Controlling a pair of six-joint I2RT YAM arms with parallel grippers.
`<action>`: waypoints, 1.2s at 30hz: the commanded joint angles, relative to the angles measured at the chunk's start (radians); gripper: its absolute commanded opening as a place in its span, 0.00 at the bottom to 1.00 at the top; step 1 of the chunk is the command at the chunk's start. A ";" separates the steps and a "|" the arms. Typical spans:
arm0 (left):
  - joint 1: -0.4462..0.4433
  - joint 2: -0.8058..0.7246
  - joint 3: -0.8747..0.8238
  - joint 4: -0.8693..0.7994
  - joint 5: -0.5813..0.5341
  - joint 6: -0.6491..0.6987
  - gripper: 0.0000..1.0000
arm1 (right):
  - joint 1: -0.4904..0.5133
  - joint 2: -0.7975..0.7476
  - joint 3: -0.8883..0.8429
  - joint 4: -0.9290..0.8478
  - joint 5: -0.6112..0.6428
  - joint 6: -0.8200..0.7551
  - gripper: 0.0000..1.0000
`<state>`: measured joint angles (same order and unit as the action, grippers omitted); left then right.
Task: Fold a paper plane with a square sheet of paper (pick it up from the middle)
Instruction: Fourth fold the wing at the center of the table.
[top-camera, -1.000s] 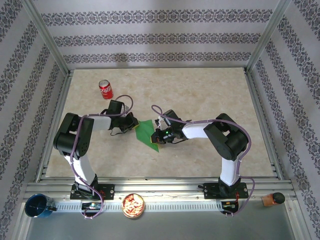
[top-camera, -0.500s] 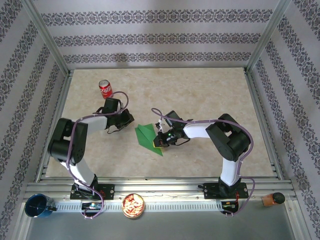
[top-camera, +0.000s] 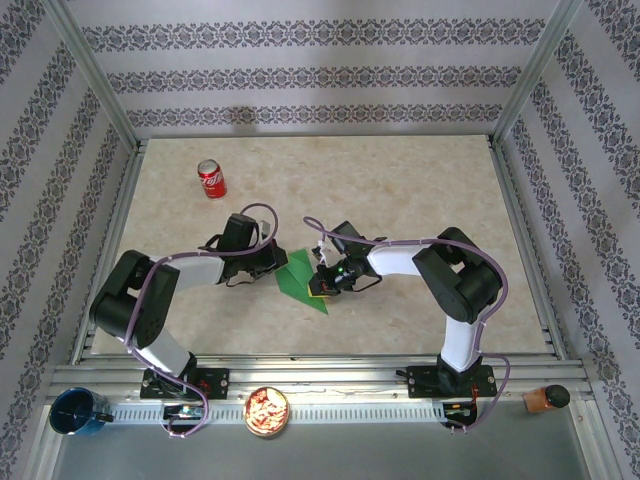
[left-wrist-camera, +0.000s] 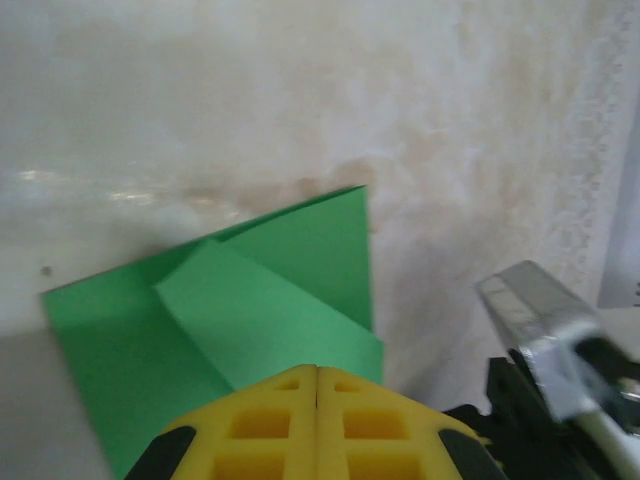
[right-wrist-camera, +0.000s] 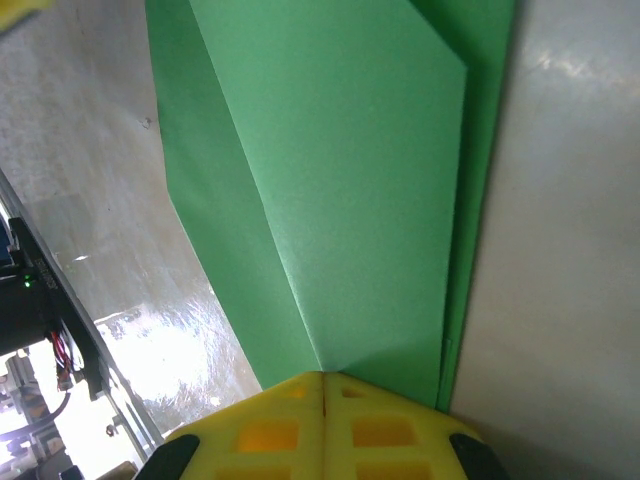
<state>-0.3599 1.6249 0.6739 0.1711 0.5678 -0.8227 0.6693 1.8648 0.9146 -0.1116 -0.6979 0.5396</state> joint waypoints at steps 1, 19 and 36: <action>0.002 0.031 0.008 0.054 -0.024 0.004 0.00 | -0.006 0.015 -0.033 -0.108 0.066 -0.005 0.00; 0.100 0.088 0.043 -0.048 -0.106 -0.007 0.00 | -0.003 0.007 -0.066 -0.085 0.058 0.010 0.00; 0.058 -0.065 0.069 -0.053 0.017 0.030 0.00 | -0.004 -0.003 -0.057 -0.084 0.056 0.016 0.00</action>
<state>-0.2497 1.5970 0.7525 0.0860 0.5266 -0.8070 0.6693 1.8481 0.8871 -0.0906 -0.6991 0.5503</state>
